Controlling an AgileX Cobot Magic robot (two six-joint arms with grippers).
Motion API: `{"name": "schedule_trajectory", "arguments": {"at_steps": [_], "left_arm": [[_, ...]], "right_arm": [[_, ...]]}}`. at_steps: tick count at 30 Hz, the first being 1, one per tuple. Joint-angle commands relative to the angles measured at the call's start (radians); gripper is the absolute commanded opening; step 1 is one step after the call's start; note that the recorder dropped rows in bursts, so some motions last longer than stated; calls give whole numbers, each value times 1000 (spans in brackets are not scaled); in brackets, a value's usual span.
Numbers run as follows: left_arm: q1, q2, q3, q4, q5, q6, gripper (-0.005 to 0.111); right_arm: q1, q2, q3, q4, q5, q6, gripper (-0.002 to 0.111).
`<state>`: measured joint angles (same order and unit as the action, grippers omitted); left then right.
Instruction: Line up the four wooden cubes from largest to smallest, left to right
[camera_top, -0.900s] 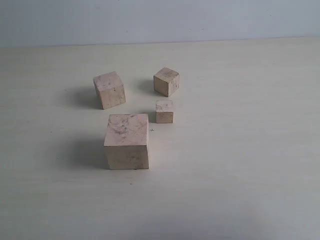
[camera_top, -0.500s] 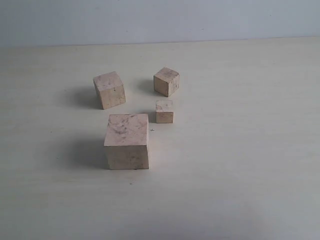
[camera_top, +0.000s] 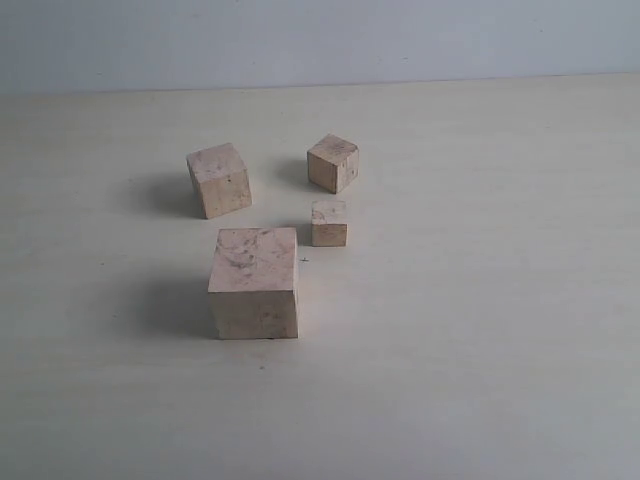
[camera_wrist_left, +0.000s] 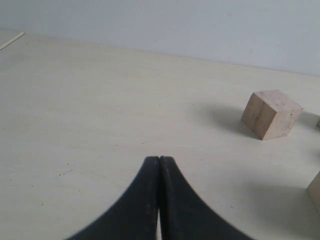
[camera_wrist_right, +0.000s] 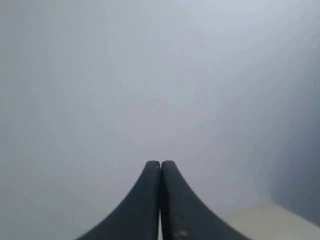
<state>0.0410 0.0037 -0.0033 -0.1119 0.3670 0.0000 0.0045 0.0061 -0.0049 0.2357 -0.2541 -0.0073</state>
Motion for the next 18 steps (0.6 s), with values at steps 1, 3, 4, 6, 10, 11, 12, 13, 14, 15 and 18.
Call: {"name": "schedule_trajectory", "arguments": {"at_steps": [1,3,4,6,10,11,12,13,14,15,18], "left_arm": [[-6,-4,3,-5,-5,0,0],[-6,-4,3,-5,-5,0,0],[-6,-4,3,-5,-5,0,0],[-6,-4,3,-5,-5,0,0],[-6,-4,3,-5,-5,0,0],[-6,-4,3,-5,-5,0,0],[-6,-4,3,-5,-5,0,0],[-6,-4,3,-5,-5,0,0],[-6,-4,3,-5,-5,0,0],[-6,-4,3,-5,-5,0,0],[-6,-4,3,-5,-5,0,0]], "right_arm": [[-4,-6,-1,1,-184,93,0],[-4,-6,-51,-1,-133,104,0],[-4,9,-90,-2,-92,104,0],[-4,68,-178,-11,-25,104,0],[-4,248,-422,-72,123,104,0],[-4,307,-501,-79,198,104,0],[-4,354,-581,-79,284,104,0],[-2,427,-660,-79,375,104,0],[7,476,-736,-76,461,104,0],[26,537,-793,-63,525,104,0],[109,698,-950,55,700,25,0]]}}
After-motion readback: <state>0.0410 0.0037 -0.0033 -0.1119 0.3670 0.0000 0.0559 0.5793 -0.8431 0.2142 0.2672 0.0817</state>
